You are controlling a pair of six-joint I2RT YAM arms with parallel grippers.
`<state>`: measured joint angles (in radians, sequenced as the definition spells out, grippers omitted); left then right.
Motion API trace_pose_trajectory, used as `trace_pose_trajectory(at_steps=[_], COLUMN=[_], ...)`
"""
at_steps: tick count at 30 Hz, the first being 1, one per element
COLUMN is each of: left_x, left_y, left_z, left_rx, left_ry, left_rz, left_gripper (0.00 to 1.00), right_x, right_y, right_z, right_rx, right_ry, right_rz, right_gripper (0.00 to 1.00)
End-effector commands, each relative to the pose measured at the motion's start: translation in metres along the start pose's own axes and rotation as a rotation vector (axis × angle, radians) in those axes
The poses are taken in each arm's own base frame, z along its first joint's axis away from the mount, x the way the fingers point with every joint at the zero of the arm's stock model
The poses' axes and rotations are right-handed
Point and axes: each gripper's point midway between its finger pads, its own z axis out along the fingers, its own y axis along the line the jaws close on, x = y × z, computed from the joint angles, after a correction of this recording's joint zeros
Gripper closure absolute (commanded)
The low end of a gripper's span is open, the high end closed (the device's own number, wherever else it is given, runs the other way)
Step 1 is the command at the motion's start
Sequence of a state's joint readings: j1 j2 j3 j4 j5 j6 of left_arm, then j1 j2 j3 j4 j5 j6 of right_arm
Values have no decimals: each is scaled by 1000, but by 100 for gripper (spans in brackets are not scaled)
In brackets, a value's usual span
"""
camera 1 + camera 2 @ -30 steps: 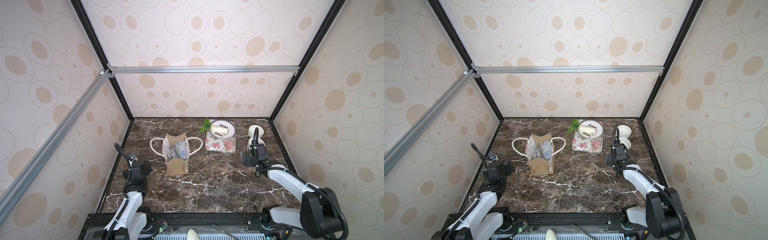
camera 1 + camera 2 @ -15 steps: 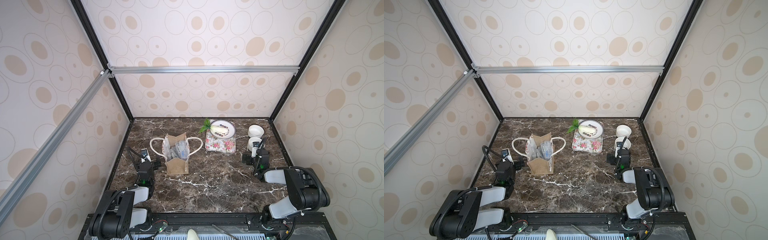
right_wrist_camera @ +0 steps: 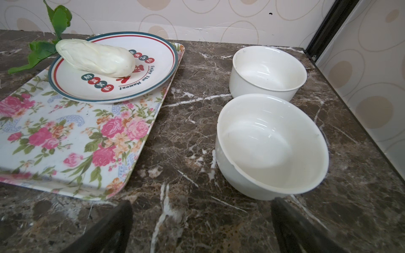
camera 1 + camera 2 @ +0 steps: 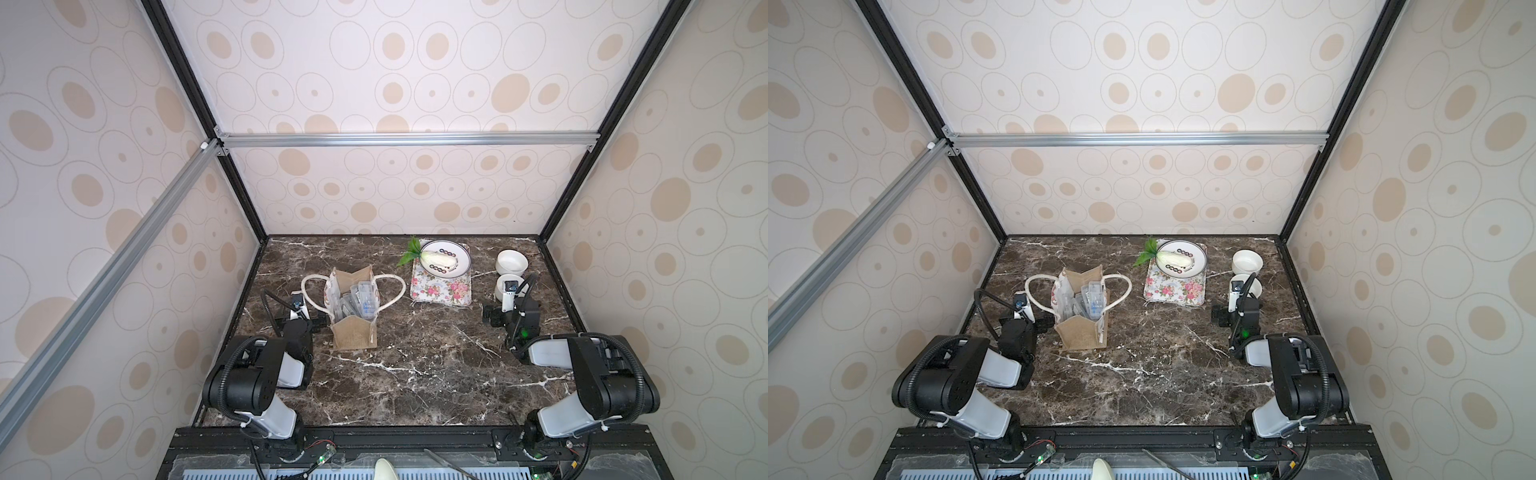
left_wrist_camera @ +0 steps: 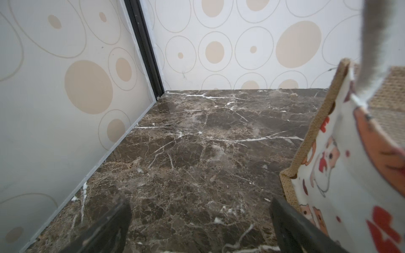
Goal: Put the compass set into the canvas bag
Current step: Reset both arms
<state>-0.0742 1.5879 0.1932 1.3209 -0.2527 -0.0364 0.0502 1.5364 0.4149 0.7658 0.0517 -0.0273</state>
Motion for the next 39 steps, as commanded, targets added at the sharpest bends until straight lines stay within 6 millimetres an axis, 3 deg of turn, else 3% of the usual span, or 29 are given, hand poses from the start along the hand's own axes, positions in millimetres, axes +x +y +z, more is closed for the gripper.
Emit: trace_pose_trajectory(at_steps=[1, 19, 24, 29, 32, 33, 35, 39], left_x=[-26, -25, -25, -25, -25, -25, -25, -25], left_y=[6, 7, 7, 7, 7, 7, 6, 6], left_z=[1, 0, 1, 1, 1, 1, 1, 1], left_rx=[-40, -42, -42, -42, -42, -42, -41, -41], left_ry=[-96, -93, -93, -92, -93, -93, -92, -92], left_rz=[-19, -20, -19, -19, -21, -19, -20, -19], left_gripper=[0, 0, 0, 0, 0, 0, 0, 0], right_x=[-10, -10, -9, -10, -9, -9, -12, -10], right_y=[0, 0, -12, 14, -25, -20, 13, -3], right_z=[1, 1, 0, -4, -3, -2, -1, -2], right_rx=[-4, -3, 68, -89, 135, 110, -84, -14], right_ry=[-31, -33, -32, -62, -47, -51, -50, -60], right_rz=[-4, -1, 26, -34, 66, 52, -27, 24], right_gripper=[0, 0, 0, 0, 0, 0, 0, 0])
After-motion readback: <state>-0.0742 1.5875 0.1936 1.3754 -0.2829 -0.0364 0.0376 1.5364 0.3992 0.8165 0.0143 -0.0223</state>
